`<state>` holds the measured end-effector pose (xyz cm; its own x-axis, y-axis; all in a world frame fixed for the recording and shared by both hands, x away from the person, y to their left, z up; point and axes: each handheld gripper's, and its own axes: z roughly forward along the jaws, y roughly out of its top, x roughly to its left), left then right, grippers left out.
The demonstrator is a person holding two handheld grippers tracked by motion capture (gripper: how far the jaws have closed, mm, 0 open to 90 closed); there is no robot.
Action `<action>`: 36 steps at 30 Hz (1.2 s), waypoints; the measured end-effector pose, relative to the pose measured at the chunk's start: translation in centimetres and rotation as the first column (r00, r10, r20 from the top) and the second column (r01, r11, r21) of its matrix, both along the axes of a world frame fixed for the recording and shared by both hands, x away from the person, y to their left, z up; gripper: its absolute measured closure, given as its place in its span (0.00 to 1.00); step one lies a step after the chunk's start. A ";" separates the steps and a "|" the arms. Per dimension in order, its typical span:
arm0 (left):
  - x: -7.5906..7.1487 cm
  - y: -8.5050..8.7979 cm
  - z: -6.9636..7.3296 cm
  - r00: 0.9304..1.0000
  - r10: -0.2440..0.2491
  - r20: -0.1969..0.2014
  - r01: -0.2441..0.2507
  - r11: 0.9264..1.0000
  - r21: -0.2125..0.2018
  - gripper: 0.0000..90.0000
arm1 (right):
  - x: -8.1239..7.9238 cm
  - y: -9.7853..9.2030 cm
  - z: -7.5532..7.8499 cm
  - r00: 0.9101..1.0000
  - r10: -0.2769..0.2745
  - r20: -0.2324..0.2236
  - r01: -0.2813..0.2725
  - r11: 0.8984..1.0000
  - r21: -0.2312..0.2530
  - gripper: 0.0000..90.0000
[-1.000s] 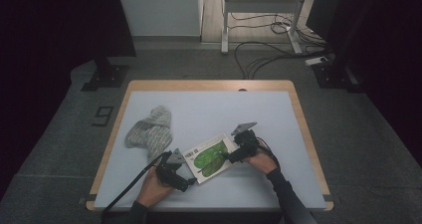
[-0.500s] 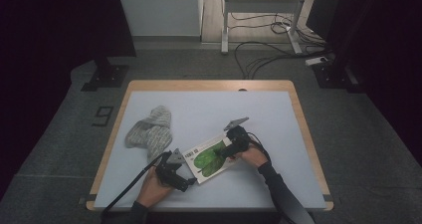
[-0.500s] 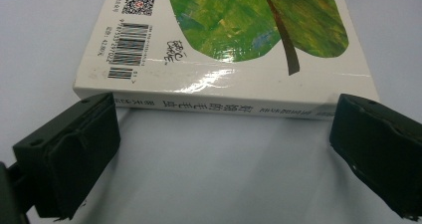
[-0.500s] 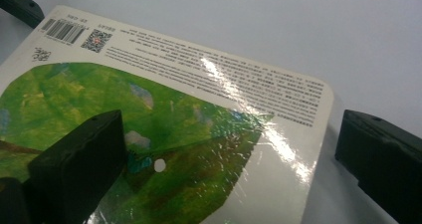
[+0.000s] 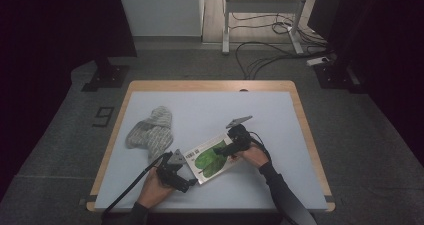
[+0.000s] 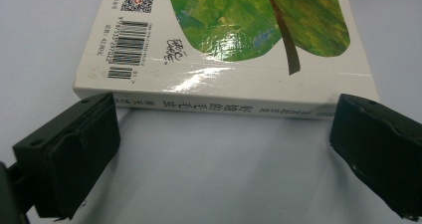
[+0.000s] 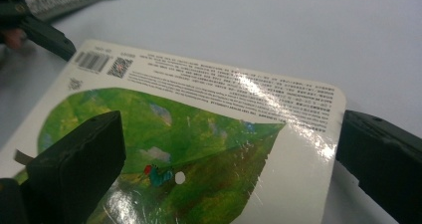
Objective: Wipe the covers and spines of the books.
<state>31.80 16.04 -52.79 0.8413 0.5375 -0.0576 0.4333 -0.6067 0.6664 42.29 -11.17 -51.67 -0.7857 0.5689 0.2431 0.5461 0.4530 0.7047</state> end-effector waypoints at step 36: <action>0.0 0.0 0.0 1.000 0.000 0.000 0.000 1.000 0.001 0.00 | -2.3 -1.8 1.7 0.998 0.008 -0.056 -0.002 0.995 0.104 0.08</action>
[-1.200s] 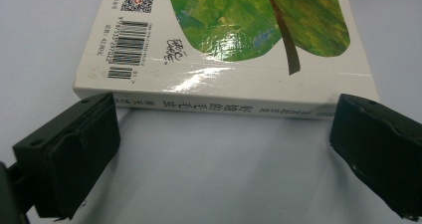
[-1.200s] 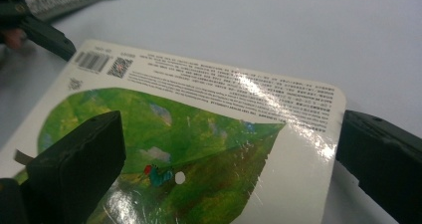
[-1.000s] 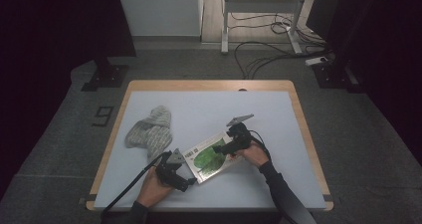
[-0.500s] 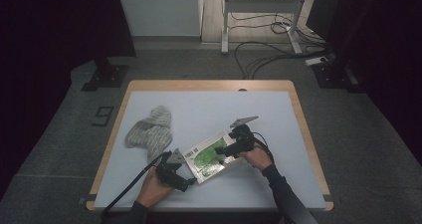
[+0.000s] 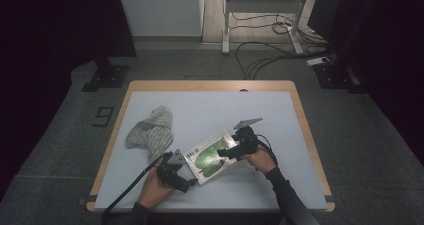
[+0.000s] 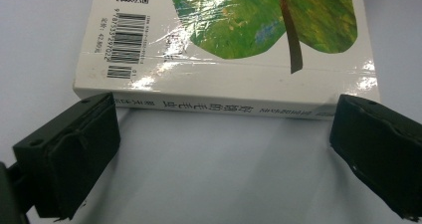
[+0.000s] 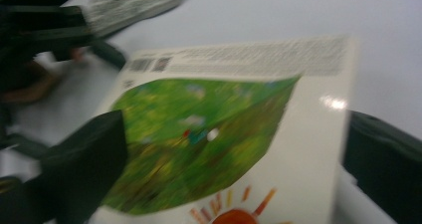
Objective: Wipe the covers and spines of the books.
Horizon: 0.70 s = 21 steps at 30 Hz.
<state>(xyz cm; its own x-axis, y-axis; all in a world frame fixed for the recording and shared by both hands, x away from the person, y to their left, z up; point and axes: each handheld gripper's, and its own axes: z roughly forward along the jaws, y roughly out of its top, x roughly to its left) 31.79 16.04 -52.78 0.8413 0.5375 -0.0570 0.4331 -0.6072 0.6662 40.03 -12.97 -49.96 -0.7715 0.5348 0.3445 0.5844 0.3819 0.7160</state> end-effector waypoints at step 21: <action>0.0 0.0 0.0 1.000 -0.001 0.001 0.001 1.000 0.003 0.00 | -0.7 -1.3 0.7 0.991 0.127 0.038 -0.121 0.984 -0.133 0.18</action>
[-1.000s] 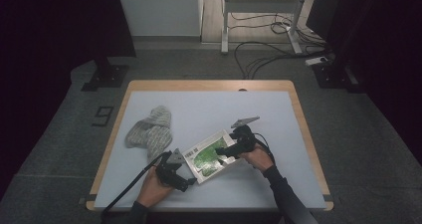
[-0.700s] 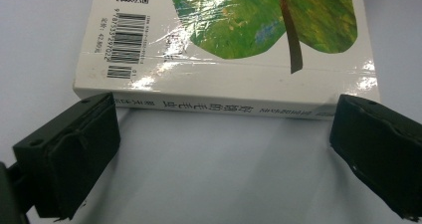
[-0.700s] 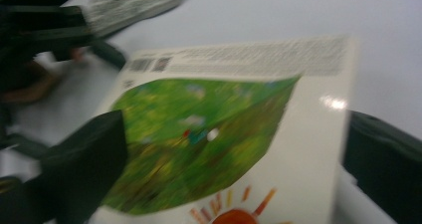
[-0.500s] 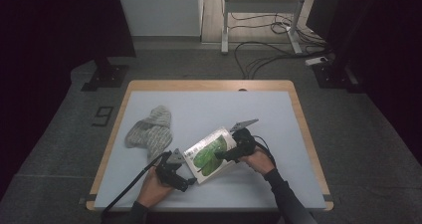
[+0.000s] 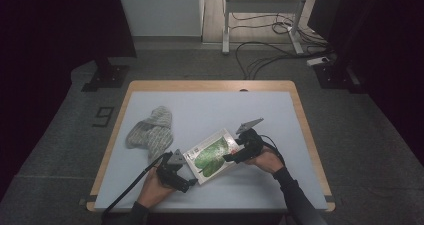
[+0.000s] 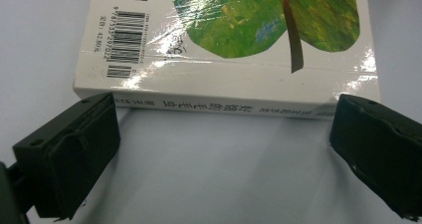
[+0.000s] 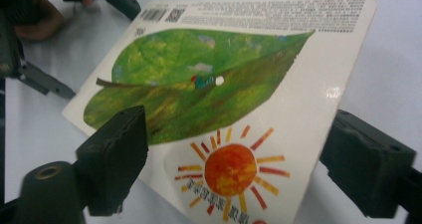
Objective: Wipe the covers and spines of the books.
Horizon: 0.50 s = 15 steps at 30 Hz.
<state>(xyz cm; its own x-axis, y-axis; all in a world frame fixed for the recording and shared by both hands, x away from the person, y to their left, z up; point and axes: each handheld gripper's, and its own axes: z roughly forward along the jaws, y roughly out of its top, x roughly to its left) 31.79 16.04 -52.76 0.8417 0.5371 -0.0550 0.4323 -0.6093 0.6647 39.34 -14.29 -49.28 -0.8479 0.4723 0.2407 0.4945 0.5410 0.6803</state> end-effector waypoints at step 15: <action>0.1 0.4 0.4 0.998 0.052 -0.031 -0.051 0.999 0.012 0.00 | -0.8 -0.5 0.1 0.998 0.045 0.037 -0.043 0.998 -0.045 0.34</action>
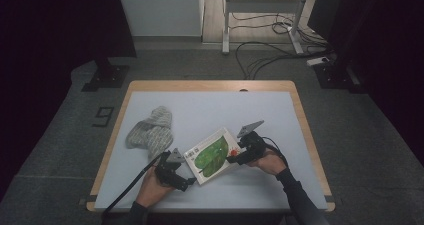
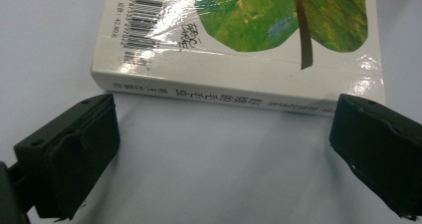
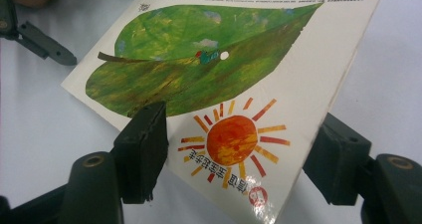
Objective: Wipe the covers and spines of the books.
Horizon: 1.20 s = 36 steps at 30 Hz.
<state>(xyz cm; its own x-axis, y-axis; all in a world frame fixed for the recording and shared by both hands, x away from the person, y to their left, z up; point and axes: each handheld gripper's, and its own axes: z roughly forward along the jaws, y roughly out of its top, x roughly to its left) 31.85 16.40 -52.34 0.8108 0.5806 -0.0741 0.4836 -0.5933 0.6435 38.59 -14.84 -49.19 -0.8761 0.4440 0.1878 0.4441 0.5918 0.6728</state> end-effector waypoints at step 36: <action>0.7 0.1 0.6 0.999 -0.012 -0.049 0.008 0.997 -0.077 0.00 | -3.2 -2.2 -1.3 0.999 -0.007 0.033 0.006 1.000 0.021 0.54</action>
